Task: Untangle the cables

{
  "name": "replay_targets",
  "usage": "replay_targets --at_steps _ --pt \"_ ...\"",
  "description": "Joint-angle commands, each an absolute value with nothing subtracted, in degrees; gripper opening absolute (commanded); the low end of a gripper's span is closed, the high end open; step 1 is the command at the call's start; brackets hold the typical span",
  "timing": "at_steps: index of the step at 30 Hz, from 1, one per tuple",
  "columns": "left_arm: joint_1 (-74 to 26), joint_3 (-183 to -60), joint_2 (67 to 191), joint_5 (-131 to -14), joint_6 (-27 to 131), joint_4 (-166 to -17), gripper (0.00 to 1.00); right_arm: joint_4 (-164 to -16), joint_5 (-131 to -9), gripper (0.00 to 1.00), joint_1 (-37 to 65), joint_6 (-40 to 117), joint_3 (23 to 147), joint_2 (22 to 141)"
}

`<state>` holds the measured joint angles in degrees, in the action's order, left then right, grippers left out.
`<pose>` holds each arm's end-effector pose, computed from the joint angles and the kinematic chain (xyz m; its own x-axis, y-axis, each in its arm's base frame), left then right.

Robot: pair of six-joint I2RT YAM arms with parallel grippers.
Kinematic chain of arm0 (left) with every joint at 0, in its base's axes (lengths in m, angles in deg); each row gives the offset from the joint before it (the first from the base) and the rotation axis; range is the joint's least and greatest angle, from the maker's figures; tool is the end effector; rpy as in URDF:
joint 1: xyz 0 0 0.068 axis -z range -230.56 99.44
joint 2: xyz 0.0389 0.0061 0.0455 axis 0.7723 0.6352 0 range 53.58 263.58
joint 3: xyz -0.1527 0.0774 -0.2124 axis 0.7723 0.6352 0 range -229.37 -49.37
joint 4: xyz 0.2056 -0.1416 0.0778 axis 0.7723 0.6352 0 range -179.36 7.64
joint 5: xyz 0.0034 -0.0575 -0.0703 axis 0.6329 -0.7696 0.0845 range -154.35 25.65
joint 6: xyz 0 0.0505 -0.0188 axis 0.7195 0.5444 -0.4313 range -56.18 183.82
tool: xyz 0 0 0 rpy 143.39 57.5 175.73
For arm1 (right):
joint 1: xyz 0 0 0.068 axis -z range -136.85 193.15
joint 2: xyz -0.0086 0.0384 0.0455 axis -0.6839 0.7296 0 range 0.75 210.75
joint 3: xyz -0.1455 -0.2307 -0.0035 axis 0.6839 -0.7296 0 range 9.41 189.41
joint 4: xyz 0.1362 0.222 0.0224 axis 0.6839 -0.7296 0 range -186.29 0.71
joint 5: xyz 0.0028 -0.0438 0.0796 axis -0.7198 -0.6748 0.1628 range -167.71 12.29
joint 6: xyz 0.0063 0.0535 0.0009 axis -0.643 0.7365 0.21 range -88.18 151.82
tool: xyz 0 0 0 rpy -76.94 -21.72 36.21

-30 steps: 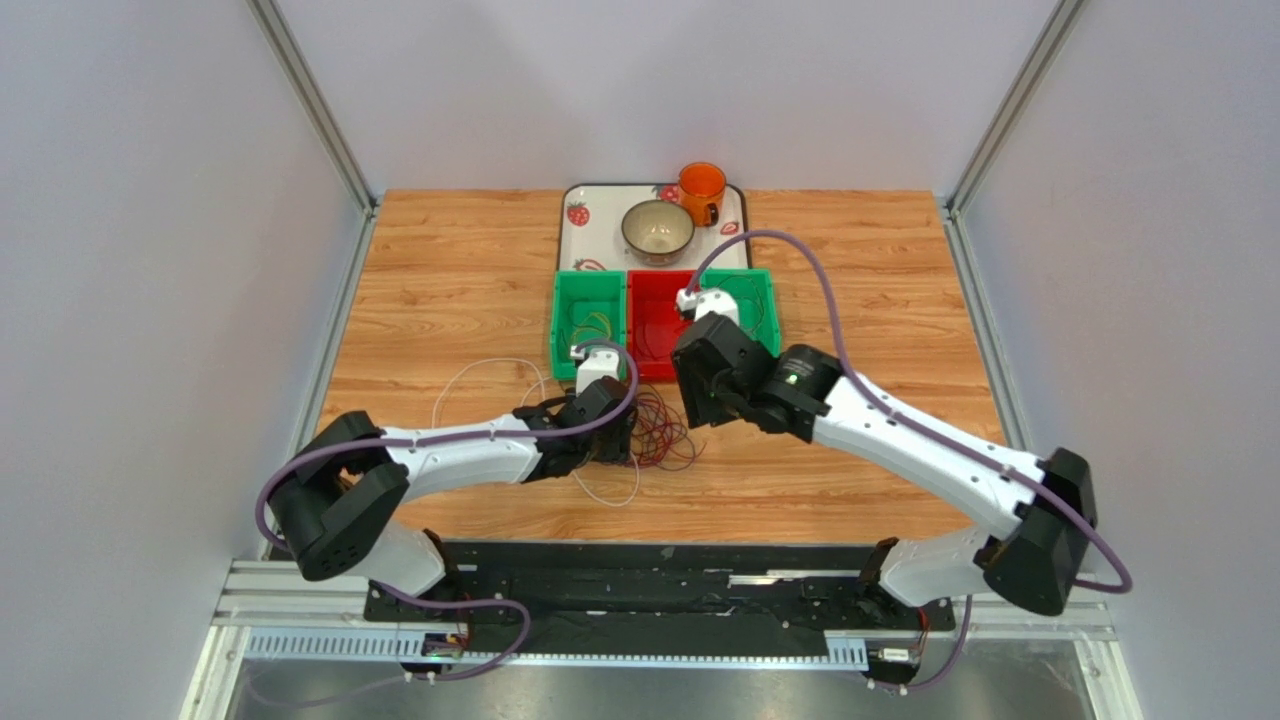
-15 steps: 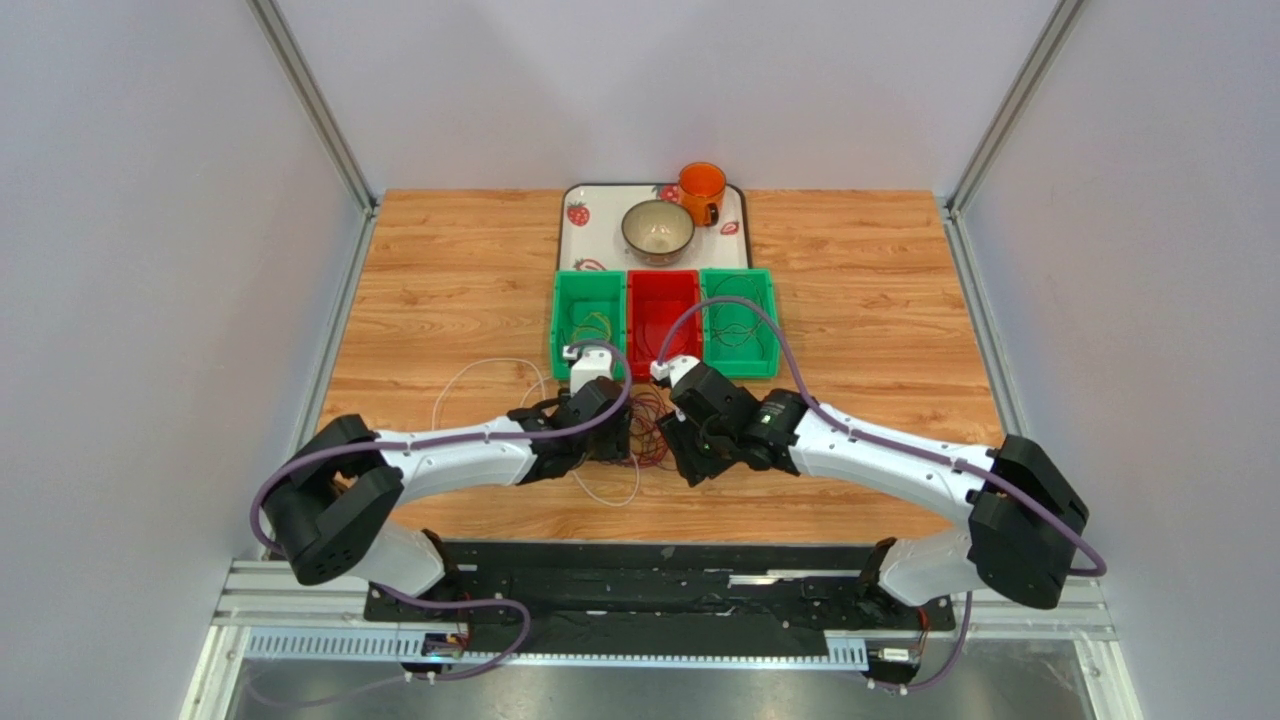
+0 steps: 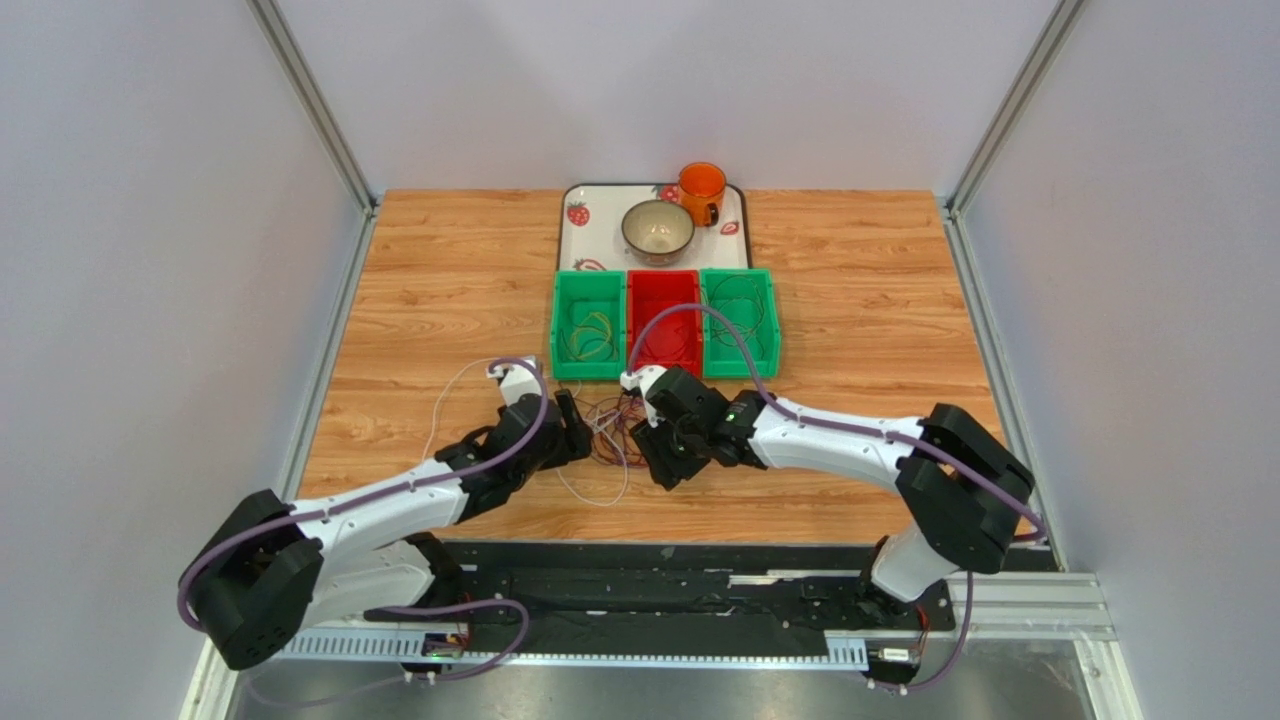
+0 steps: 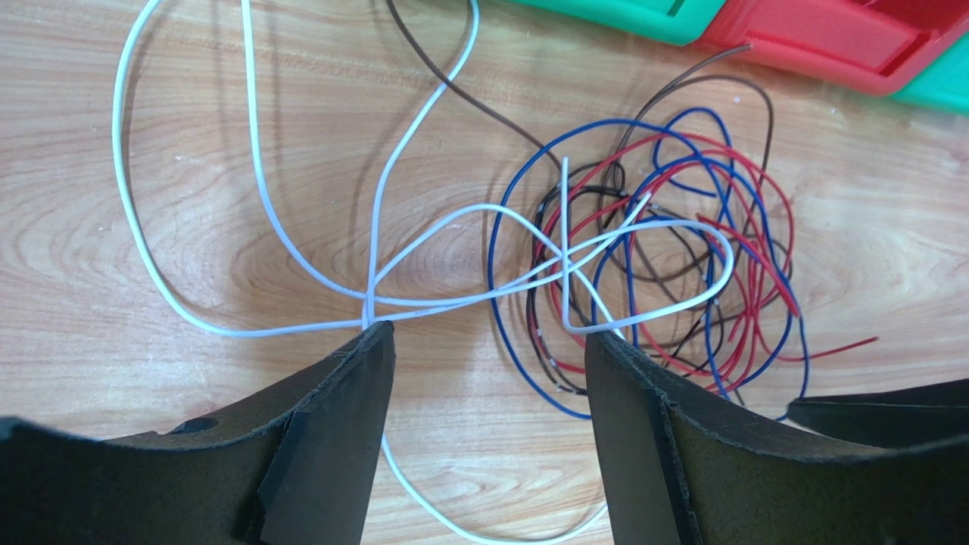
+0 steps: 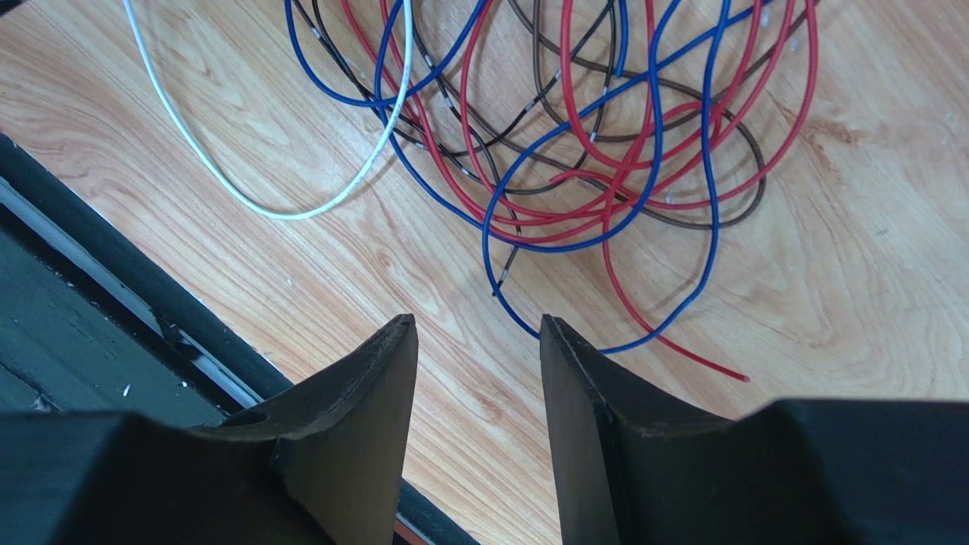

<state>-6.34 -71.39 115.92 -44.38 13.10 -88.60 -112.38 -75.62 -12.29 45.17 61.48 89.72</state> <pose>0.1548 -0.1336 0.1639 -0.6627 -0.3701 -0.6510 -0.0662 0.8949 -0.4414 0.1702 0.2493 0.1835 -0.6703 -0.5665 -0.4793 -0.6975 0.7015 0.1463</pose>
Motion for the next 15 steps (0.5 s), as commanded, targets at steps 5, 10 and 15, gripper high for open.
replay_targets --at_steps 5,10,15 --pt "-6.6 -72.6 117.0 -45.2 12.2 -91.7 0.70 -110.8 -74.9 0.48 -12.4 43.4 67.5 93.7" --pt "-6.6 -72.5 117.0 -45.3 12.2 -91.7 0.70 -111.4 -75.3 0.48 -12.5 43.6 68.3 95.1" --pt "-6.6 -72.8 117.2 -45.5 12.4 -91.6 0.69 -112.1 -75.9 0.47 -12.4 43.7 69.3 97.7"
